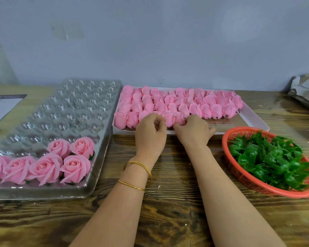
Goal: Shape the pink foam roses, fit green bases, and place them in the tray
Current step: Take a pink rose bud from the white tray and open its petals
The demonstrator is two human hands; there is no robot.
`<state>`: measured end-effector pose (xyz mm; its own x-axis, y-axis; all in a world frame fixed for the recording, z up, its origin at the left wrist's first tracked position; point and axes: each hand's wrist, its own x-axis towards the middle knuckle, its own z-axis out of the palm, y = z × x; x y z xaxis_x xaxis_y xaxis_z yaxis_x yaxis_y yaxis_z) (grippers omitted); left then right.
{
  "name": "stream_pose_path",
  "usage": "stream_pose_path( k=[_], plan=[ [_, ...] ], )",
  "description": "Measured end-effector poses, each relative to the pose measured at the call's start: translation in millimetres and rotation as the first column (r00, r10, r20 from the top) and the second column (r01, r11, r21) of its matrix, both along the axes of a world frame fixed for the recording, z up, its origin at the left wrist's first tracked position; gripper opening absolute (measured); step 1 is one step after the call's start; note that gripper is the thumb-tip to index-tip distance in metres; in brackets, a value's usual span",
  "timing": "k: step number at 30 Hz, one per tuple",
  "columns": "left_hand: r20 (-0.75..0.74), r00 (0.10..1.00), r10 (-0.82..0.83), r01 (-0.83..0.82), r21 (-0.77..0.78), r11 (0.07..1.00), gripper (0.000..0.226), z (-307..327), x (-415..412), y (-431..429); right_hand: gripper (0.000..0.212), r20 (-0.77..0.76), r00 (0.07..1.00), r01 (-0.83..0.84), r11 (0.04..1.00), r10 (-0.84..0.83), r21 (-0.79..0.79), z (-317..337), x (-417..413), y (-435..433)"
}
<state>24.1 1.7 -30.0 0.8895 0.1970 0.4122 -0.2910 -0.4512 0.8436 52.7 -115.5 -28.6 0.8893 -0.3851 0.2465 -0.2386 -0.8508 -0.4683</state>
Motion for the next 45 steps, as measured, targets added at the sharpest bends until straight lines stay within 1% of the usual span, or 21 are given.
stream_pose_path(
  k=[5, 11, 14, 20, 23, 28, 30, 32, 34, 36, 39, 41, 45],
  plan=[
    [0.000, 1.000, -0.007, 0.007, 0.016, 1.000, 0.012, -1, 0, 2, 0.023, 0.003, 1.000, -0.004, 1.000, 0.004, 0.018, 1, 0, 0],
    [0.006, 1.000, -0.004, 0.003, 0.031, 1.000, 0.011, 0, 0, 2, 0.021, 0.006, 1.000, -0.002, 1.000, 0.002, 0.022, 1, 0, -2],
    [0.021, 1.000, 0.000, 0.000, 0.038, 0.999, 0.012, 0, 0, 3, 0.023, 0.026, 0.999, 0.036, 0.999, -0.037, 0.011, 2, 0, -6],
    [0.040, 0.999, -0.006, 0.005, 0.026, 1.000, 0.016, 2, -1, 3, 0.019, 0.049, 0.995, 0.089, 0.996, -0.090, 0.030, 4, 0, -13],
    [0.041, 0.999, -0.015, 0.014, 0.016, 1.000, 0.019, 3, -2, 4, 0.020, 0.097, 0.991, 0.088, 0.994, -0.094, 0.062, 6, 0, -15],
    [0.047, 0.999, -0.002, 0.003, -0.018, 1.000, 0.011, 4, 0, 4, 0.030, 0.207, 0.977, 0.019, 0.992, -0.046, 0.128, 8, -5, -13],
    [0.045, 0.999, -0.005, 0.007, -0.059, 0.998, 0.011, 5, -1, 4, 0.029, 0.245, 0.970, -0.026, 0.988, -0.013, 0.155, 10, -7, -12],
    [0.037, 0.999, -0.022, 0.026, -0.125, 0.992, 0.013, 6, -2, 4, 0.028, 0.289, 0.956, -0.107, 0.974, 0.046, 0.201, 12, -9, -10],
    [0.020, 0.998, -0.051, 0.054, -0.192, 0.980, 0.015, 8, -2, 3, 0.026, 0.341, 0.934, -0.208, 0.940, 0.110, 0.268, 14, -12, -8],
    [-0.009, 0.996, -0.084, 0.078, -0.261, 0.962, 0.016, 9, -2, 4, 0.019, 0.380, 0.914, -0.278, 0.899, 0.140, 0.338, 17, -13, -8],
    [-0.053, 0.991, -0.120, 0.095, -0.337, 0.937, 0.019, 9, -1, 5, 0.027, 0.405, 0.904, -0.301, 0.880, 0.140, 0.368, 19, -15, -8],
    [-0.080, 0.987, -0.136, 0.096, -0.380, 0.920, 0.019, 10, 0, 6, 0.023, 0.416, 0.901, -0.293, 0.882, 0.125, 0.369, 21, -16, -9],
    [-0.135, 0.963, -0.234, 0.129, -0.532, 0.837, 0.007, 14, 0, 5, 0.023, 0.439, 0.896, -0.265, 0.872, 0.065, 0.412, 24, -17, -13]
  ],
)
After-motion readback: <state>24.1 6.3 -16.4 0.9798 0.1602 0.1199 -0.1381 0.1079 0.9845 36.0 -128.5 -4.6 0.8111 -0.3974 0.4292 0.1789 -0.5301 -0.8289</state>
